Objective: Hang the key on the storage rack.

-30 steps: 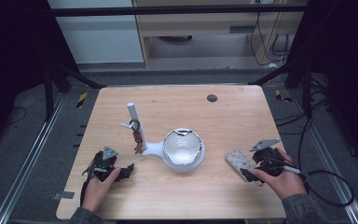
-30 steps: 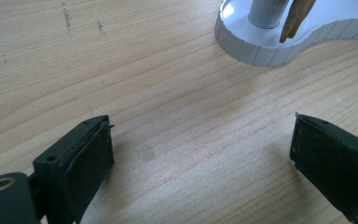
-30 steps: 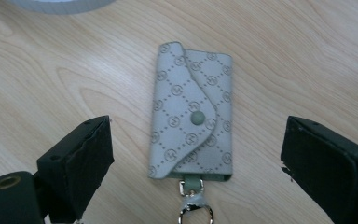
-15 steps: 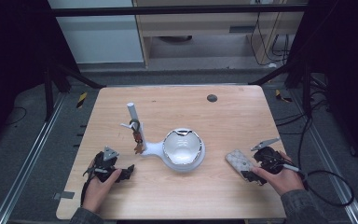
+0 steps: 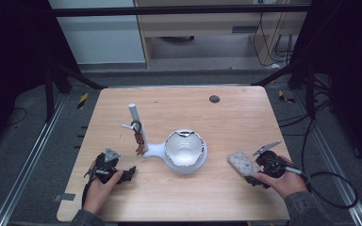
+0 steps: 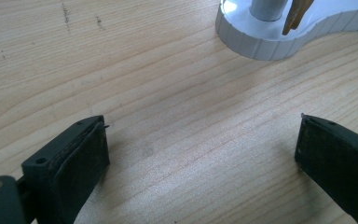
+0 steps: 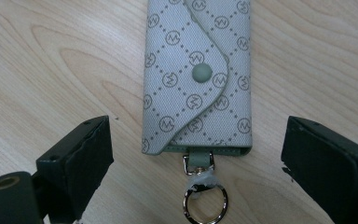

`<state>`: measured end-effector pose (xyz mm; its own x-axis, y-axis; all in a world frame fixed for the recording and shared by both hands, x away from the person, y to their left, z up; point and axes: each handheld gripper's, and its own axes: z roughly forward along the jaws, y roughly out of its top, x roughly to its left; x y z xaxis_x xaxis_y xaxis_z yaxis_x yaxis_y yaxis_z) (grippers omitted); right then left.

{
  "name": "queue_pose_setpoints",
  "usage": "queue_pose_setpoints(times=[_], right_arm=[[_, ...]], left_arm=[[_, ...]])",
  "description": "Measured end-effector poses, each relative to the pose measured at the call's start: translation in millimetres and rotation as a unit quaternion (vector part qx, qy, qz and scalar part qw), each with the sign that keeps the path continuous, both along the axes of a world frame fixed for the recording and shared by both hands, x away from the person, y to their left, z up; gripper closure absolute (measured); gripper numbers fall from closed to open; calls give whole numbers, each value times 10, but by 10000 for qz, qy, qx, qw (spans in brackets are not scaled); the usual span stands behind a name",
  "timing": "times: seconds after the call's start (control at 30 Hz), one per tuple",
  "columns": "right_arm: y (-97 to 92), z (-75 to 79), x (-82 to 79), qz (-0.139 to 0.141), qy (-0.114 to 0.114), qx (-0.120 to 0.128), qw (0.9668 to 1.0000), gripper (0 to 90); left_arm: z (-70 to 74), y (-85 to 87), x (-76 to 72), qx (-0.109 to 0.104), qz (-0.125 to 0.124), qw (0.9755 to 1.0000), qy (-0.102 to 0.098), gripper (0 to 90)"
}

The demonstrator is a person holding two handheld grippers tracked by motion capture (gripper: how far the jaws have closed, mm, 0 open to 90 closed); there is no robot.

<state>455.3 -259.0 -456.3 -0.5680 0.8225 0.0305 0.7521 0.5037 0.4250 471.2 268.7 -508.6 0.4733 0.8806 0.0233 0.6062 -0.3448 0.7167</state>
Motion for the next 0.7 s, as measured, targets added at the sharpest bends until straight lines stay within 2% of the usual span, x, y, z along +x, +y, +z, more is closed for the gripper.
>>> queue_pose_setpoints(times=[0.1, 0.3, 0.37, 0.57, 0.7], right_arm=[[3, -6, 11, -10, 43, -4, 10000, 86], [7, -90, 73, -23, 313, -43, 9995, 60], [20, -110, 91, -35, 313, -79, 9995, 73], [101, -166, 144, 14, 393, -152, 9991, 131], [132, -191, 179, 66, 387, -292, 9988, 233]], left_arm=[[-1, -1, 0, -7, 5, 10000, -4, 20], [-2, -5, 3, -1, 2, 10000, -3, 13], [-2, -5, 3, 2, 0, 10000, -2, 13], [-2, -5, 3, 2, -2, 10000, 0, 12], [-2, -5, 3, 2, -4, 10000, -1, 11]])
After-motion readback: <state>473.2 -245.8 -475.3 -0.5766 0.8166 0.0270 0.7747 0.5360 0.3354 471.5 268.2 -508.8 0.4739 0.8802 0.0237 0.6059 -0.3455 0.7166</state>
